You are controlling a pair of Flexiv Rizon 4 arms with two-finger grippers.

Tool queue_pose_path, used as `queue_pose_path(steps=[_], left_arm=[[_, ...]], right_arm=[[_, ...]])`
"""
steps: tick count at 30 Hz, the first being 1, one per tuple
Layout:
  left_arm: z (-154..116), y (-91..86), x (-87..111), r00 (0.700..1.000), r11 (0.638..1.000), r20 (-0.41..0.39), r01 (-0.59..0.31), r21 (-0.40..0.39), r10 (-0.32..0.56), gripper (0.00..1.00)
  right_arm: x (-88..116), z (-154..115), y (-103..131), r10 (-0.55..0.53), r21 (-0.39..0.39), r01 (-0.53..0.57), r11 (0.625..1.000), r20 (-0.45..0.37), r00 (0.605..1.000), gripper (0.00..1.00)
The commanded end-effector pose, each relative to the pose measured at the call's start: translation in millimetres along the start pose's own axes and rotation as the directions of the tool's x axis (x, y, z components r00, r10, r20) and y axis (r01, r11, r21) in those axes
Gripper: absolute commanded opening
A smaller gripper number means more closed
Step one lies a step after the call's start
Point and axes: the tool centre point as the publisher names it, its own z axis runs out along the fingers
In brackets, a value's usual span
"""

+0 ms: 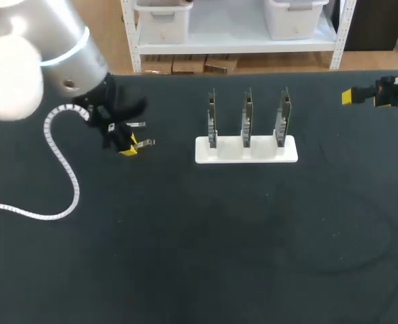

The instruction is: Pick up the optical module with the left hand, and insert it into the network port with the right hand.

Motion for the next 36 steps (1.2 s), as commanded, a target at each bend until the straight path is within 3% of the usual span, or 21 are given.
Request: queue_pose_path(steps=[1, 30, 32, 36], left_arm=[[-8.2, -8.4, 2.7, 0.994, 0.995, 0.105, -0.007, -0.097, 0.018, 0.00], [-10.4, -7.0, 1.7, 0.991, 0.994, 0.128, -0.014, -0.109, 0.028, 0.00], [-8.3, -9.2, 2.0, 0.982, 0.995, 0.190, 0.003, -0.103, 0.017, 0.00], [-14.8, 1.1, -10.5, 0.927, 0.982, 0.366, -0.009, -0.186, 0.078, 0.00]], right_arm=[[0.3, -0.9, 0.9, 0.001, 0.004, -0.001, 1.000, 0.000, 1.000, 1.00], [0.3, -0.9, 0.9, 0.001, 0.004, -0.001, 1.000, 0.000, 1.000, 1.00], [0.3, -0.9, 0.9, 0.001, 0.004, -0.001, 1.000, 0.000, 1.000, 1.00], [0.3, -0.9, 0.9, 0.001, 0.004, -0.001, 1.000, 0.000, 1.000, 1.00]])
